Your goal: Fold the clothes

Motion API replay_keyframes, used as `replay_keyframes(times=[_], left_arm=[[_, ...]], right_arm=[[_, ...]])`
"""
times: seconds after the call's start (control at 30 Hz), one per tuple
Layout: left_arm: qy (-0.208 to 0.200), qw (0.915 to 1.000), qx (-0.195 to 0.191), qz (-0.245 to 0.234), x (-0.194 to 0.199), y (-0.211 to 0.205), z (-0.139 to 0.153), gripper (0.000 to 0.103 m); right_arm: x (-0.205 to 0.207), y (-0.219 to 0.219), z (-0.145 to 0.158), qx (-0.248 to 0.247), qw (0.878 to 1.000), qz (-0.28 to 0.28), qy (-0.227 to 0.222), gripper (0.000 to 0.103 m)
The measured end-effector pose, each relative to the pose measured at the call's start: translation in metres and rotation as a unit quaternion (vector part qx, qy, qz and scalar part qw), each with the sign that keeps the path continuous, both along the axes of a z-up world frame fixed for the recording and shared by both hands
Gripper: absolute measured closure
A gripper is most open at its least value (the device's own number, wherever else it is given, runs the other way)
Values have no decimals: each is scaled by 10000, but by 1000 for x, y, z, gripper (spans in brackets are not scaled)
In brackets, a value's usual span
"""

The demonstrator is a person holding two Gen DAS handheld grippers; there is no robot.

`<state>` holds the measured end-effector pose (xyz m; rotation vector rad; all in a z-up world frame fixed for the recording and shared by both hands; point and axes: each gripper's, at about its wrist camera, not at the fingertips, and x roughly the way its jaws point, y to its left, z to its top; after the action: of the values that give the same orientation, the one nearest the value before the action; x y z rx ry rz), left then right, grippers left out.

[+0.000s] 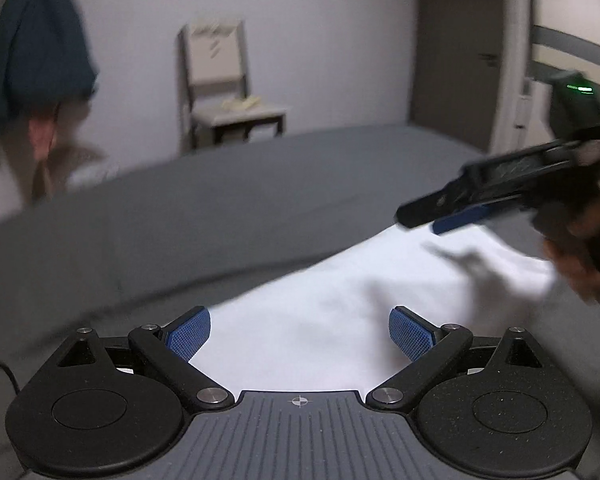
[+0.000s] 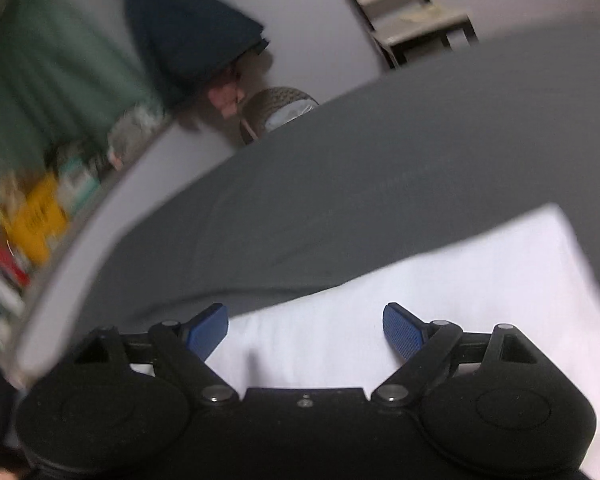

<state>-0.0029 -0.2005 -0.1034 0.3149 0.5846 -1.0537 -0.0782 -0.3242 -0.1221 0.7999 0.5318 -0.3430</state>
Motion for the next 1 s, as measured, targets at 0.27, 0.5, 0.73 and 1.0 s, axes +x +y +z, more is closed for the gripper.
replay_keyframes(times=[0.27, 0.5, 0.73, 1.0], left_arm=[[661, 9948, 83, 774, 31, 68, -43, 6], [698, 9873, -595, 1296, -1, 70, -2, 6], [1495, 9700, -1832, 558, -68, 20, 1, 6], [1173, 9634, -1900, 1485, -63, -26, -43, 6]], right_arm=[[-49, -60, -25, 261, 9957, -867, 210, 64], [-81, -44, 5, -267, 9876, -1424, 608, 9], [-109, -53, -7, 283, 9791, -1821, 856, 10], [-106, -62, -23, 523, 9796, -1700, 932, 10]])
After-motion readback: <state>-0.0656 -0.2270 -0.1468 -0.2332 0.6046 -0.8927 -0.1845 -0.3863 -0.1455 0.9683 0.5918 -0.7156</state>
